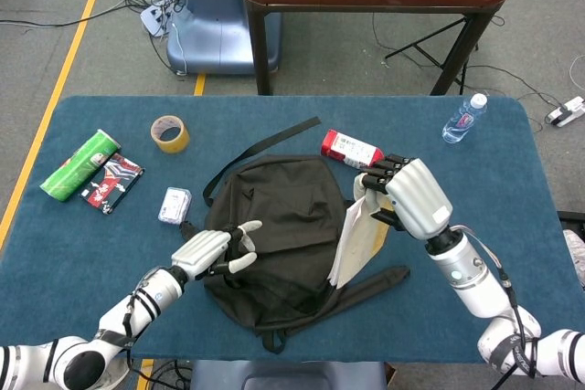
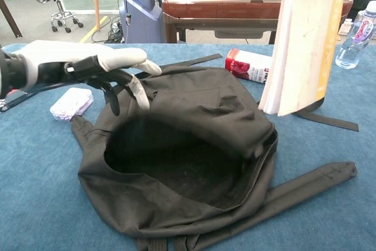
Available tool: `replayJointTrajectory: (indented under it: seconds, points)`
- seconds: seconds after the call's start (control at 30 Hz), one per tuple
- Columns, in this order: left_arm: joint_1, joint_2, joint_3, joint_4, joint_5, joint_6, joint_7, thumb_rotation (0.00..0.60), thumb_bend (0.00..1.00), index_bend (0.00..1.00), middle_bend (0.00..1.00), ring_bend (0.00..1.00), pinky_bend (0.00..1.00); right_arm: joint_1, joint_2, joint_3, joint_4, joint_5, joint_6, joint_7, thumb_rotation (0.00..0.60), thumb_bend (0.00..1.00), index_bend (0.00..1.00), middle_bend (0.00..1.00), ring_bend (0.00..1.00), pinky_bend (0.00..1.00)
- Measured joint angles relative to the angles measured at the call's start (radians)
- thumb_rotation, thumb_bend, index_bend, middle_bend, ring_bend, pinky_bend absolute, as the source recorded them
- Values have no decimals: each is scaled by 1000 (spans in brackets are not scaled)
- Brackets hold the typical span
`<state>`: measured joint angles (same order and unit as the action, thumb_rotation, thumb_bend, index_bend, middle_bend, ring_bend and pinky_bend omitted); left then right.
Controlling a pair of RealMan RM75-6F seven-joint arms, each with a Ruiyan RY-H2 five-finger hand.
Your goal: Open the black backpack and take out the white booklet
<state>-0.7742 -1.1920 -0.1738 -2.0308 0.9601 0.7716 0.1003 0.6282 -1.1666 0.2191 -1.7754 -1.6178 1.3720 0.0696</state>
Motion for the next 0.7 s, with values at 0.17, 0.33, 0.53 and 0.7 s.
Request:
replayJointTrajectory:
  seconds: [0.17,0.33,0.53,0.7]
  points:
    - [33,27,8,-16,66,23,-50,0,222,0,219,77,257,12,-25,-5,2,13,-36,2,600,580,778,637,582,585]
    - [53,30,8,8,82,56,-92,0,222,0,214,77,255,35,-61,-10,6,45,-104,16,600,580,778,633,582,585]
    - [58,23,8,66,46,81,-88,0,222,0,200,71,251,91,-139,-5,37,136,-229,-11,600,569,682,502,484,576]
    - [66,14,5,121,0,108,-92,62,222,0,195,69,216,152,-221,7,87,248,-354,-44,600,453,202,194,194,325]
